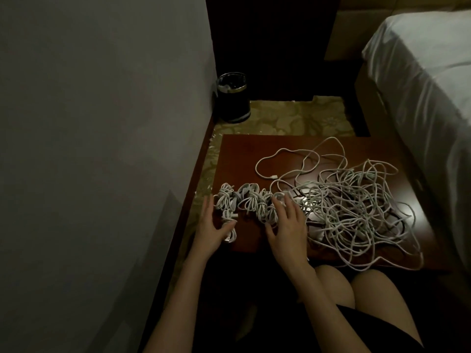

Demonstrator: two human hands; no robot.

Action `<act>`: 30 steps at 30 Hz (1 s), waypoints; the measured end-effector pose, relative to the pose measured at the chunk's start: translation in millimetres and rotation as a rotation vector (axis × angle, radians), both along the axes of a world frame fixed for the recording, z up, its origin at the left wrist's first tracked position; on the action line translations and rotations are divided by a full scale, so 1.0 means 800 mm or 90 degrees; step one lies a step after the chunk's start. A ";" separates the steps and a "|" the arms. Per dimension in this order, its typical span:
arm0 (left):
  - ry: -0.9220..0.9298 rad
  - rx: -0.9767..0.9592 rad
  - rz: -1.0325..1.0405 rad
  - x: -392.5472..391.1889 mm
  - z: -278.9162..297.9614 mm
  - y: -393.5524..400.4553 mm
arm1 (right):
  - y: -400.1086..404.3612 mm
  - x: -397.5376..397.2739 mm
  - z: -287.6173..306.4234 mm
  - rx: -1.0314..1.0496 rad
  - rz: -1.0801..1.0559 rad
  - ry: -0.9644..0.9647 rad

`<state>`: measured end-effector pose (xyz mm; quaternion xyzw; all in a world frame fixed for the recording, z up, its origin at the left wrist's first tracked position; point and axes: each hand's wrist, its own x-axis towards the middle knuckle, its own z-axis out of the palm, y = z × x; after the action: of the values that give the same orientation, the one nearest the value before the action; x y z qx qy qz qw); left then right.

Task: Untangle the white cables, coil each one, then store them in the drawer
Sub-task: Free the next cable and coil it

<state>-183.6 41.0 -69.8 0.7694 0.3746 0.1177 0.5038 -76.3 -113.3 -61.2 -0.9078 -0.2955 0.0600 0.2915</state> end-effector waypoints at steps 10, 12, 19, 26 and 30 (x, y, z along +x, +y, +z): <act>-0.014 -0.046 -0.059 0.028 -0.010 0.010 | 0.027 0.011 -0.008 -0.078 0.092 0.019; -0.002 -0.051 -0.058 0.036 -0.003 0.014 | 0.034 0.027 -0.003 -0.084 0.107 0.015; 0.009 -0.058 -0.019 0.034 0.008 0.005 | 0.012 0.043 0.027 0.014 0.134 0.032; 0.010 -0.076 0.050 0.039 0.033 -0.019 | -0.052 0.071 0.077 0.026 0.057 0.053; 0.038 -0.042 0.077 0.041 0.047 -0.035 | -0.071 0.072 0.073 -0.124 0.110 0.089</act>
<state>-150.7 13.2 -32.4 0.7316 0.4391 0.1128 0.5092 -18.9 -169.8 -3.0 -0.8967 -0.3440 0.1765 0.2155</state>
